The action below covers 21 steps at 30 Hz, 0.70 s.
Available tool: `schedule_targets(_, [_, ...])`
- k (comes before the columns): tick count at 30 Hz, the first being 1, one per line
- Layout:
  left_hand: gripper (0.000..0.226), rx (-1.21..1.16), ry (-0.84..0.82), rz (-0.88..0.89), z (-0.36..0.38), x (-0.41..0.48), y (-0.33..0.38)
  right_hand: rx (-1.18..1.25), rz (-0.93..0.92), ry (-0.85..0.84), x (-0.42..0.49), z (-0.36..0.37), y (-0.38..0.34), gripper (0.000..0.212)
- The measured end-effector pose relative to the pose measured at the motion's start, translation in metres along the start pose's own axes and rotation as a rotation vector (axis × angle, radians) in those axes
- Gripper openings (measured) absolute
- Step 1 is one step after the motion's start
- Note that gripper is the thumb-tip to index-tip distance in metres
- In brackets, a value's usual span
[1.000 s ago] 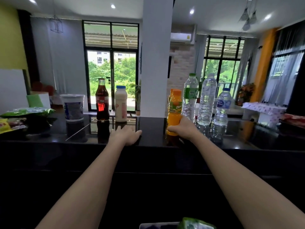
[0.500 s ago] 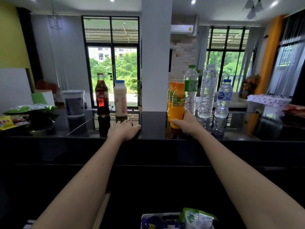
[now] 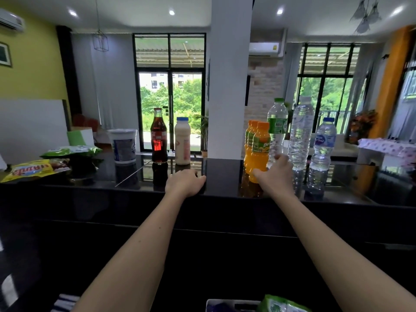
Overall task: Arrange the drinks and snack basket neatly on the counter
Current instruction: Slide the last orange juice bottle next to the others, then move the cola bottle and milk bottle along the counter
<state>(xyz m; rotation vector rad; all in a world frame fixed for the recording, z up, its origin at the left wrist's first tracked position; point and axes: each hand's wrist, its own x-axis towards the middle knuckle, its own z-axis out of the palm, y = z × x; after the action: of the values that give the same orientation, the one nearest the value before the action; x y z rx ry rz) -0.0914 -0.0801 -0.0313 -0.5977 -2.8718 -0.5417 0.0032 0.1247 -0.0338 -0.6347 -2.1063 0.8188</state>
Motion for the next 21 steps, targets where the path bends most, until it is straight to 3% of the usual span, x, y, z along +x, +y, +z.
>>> schedule_targets(2, [0.052,-0.095,0.002,-0.007,-0.002,0.002,-0.001,-0.022,-0.153,0.241,-0.011,0.0,-0.007,0.054])
schedule_targets(4, [0.05,-0.246,0.026,-0.032,-0.007,0.006,-0.005,-0.03,-0.319,0.323,-0.019,0.001,-0.02,0.039])
schedule_targets(10, [0.042,-0.331,0.205,-0.12,-0.027,0.022,-0.035,0.065,-0.563,0.09,-0.012,0.03,-0.075,0.018])
schedule_targets(15, [0.051,-0.371,0.299,-0.187,-0.046,0.061,-0.08,0.113,-0.334,-0.187,0.012,0.084,-0.115,0.026])
schedule_targets(18, [0.06,-0.379,0.267,-0.198,-0.053,0.084,-0.093,0.137,-0.1,-0.39,0.035,0.123,-0.131,0.034])
schedule_targets(21, [0.069,-0.389,0.198,-0.202,-0.051,0.106,-0.101,0.152,0.02,-0.502,0.05,0.16,-0.14,0.042])
